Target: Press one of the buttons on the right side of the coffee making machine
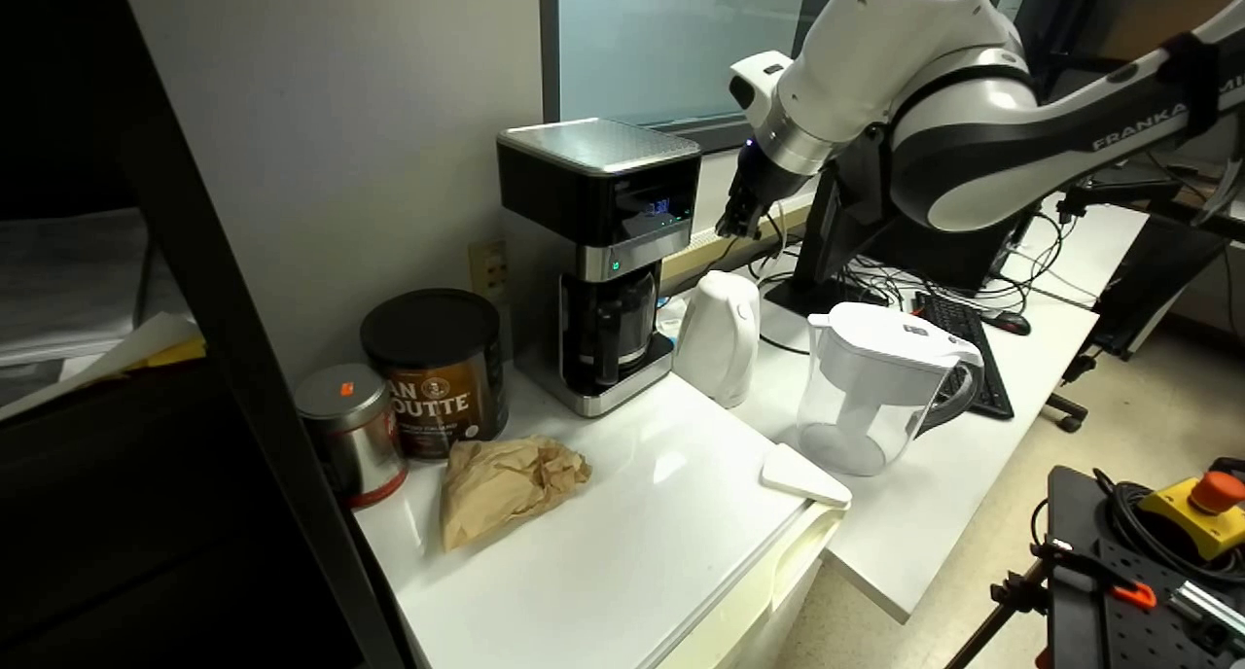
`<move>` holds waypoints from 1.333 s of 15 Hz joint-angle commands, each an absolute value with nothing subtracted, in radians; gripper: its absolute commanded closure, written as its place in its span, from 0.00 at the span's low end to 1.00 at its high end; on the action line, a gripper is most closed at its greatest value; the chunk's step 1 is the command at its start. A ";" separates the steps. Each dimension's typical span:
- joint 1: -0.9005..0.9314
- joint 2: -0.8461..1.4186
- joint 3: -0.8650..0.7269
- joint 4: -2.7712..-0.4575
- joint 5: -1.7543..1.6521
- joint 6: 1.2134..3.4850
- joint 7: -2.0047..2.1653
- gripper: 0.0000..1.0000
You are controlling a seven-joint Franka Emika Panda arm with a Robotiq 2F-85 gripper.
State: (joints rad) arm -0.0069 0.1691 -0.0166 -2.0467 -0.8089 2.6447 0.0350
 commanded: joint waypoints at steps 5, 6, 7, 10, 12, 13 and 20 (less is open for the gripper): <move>0.007 0.261 -0.029 -1.946 -0.850 2.694 0.074 1.00; 0.007 0.273 -0.030 -1.933 -0.853 2.697 0.078 1.00; 0.007 0.281 -0.030 -1.924 -0.851 2.699 0.077 1.00; 0.007 0.309 -0.032 -1.896 -0.855 2.705 0.087 1.00; 0.009 0.317 -0.035 -1.887 -0.867 2.712 0.098 1.00; 0.010 0.317 -0.036 -1.887 -0.875 2.714 0.102 1.00; 0.006 0.267 -0.026 -1.951 -0.903 2.684 0.096 1.00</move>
State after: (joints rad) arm 0.0010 0.2787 -0.0205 -1.9364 -0.8741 2.6815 0.0966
